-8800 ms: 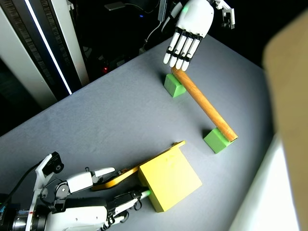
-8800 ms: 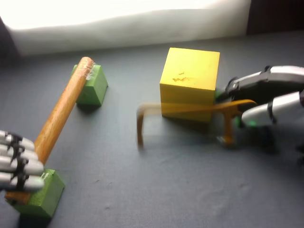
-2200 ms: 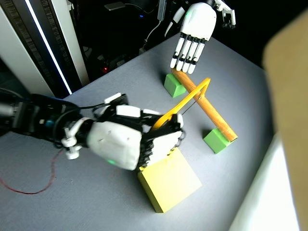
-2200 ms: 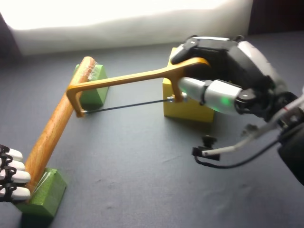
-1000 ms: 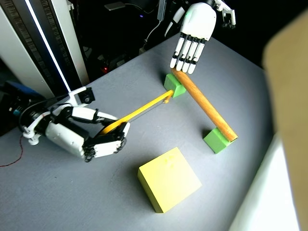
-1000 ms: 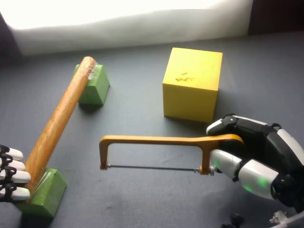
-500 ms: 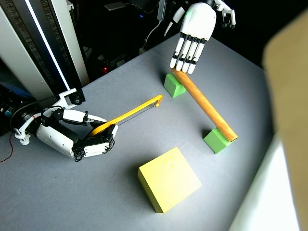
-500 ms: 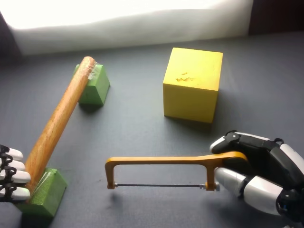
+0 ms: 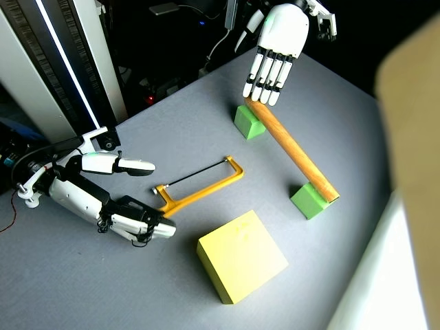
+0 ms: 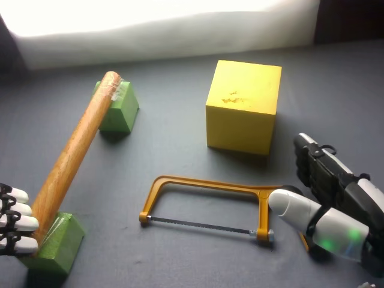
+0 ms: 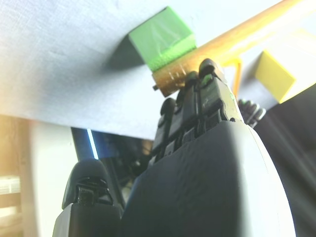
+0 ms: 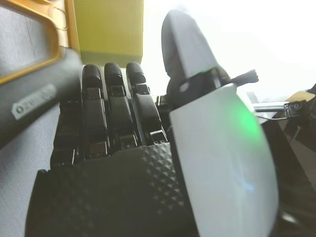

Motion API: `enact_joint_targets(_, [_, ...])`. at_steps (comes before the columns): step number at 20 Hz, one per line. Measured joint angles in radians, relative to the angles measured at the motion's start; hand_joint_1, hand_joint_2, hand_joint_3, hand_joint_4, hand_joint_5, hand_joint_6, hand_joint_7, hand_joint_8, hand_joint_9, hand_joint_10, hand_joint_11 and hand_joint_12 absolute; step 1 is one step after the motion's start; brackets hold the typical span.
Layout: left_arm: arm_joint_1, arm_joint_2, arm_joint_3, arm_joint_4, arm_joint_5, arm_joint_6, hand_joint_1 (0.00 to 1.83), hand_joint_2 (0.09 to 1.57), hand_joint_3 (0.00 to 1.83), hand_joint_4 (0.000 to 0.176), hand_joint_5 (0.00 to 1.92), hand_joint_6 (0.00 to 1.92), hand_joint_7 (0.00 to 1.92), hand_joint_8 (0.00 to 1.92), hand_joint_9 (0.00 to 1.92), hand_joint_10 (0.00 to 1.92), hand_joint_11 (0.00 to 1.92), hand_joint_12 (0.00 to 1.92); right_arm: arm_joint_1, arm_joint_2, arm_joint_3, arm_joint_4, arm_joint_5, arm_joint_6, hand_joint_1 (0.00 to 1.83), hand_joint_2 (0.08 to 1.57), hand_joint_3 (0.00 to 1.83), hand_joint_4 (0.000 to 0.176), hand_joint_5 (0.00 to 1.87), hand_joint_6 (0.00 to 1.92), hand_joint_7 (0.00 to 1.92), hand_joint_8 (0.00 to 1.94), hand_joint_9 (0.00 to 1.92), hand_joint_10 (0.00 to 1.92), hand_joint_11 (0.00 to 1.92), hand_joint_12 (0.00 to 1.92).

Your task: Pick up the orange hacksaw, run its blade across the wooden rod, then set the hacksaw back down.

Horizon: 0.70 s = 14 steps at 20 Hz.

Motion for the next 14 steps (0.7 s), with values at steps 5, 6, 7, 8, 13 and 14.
enact_joint_targets(5, [-0.001, 0.000, -0.003, -0.014, 0.003, 0.003, 0.08, 1.21, 0.00, 0.000, 0.02, 0.00, 0.01, 0.00, 0.01, 0.00, 0.02, 0.05, -0.007, 0.053, -0.008, -0.049, -0.007, -0.004, 0.75, 0.95, 0.00, 0.009, 0.00, 0.00, 0.00, 0.00, 0.00, 0.00, 0.00, 0.00])
enact_joint_targets(6, [-0.001, 0.000, -0.008, -0.028, 0.006, 0.006, 0.07, 1.21, 0.00, 0.000, 0.02, 0.00, 0.01, 0.00, 0.02, 0.00, 0.01, 0.05, -0.005, 0.076, -0.008, -0.084, -0.017, -0.004, 0.70, 1.00, 0.00, 0.000, 0.00, 0.00, 0.01, 0.02, 0.00, 0.00, 0.00, 0.26])
enact_joint_targets(7, [-0.010, 0.000, -0.008, -0.039, 0.007, 0.008, 0.08, 1.21, 0.00, 0.000, 0.02, 0.00, 0.01, 0.00, 0.01, 0.00, 0.01, 0.06, 0.013, 0.096, -0.008, -0.105, -0.035, -0.007, 0.71, 1.01, 0.00, 0.000, 0.05, 0.01, 0.07, 0.01, 0.04, 0.01, 0.00, 0.51])
enact_joint_targets(8, [-0.012, 0.000, -0.008, -0.052, 0.007, 0.008, 0.08, 1.21, 0.00, 0.000, 0.02, 0.00, 0.01, 0.00, 0.01, 0.00, 0.01, 0.06, 0.029, 0.109, -0.008, -0.117, -0.055, -0.020, 0.71, 1.01, 0.00, 0.000, 0.05, 0.01, 0.07, 0.01, 0.04, 0.01, 0.00, 0.51])
enact_joint_targets(13, [-0.048, 0.000, -0.008, -0.120, 0.003, 0.009, 0.10, 1.21, 0.00, 0.000, 0.04, 0.00, 0.03, 0.00, 0.05, 0.00, 0.00, 0.15, 0.216, 0.210, -0.008, -0.354, -0.303, -0.082, 0.69, 1.07, 0.00, 0.000, 0.31, 0.01, 0.36, 0.01, 0.35, 0.03, 0.00, 1.21])
enact_joint_targets(14, [-0.052, 0.000, -0.008, -0.146, -0.008, 0.008, 0.10, 1.21, 0.00, 0.000, 0.06, 0.00, 0.05, 0.00, 0.06, 0.00, 0.00, 0.17, 0.249, 0.221, -0.007, -0.431, -0.374, -0.103, 0.69, 1.07, 0.00, 0.000, 0.35, 0.02, 0.39, 0.01, 0.37, 0.02, 0.00, 1.21])
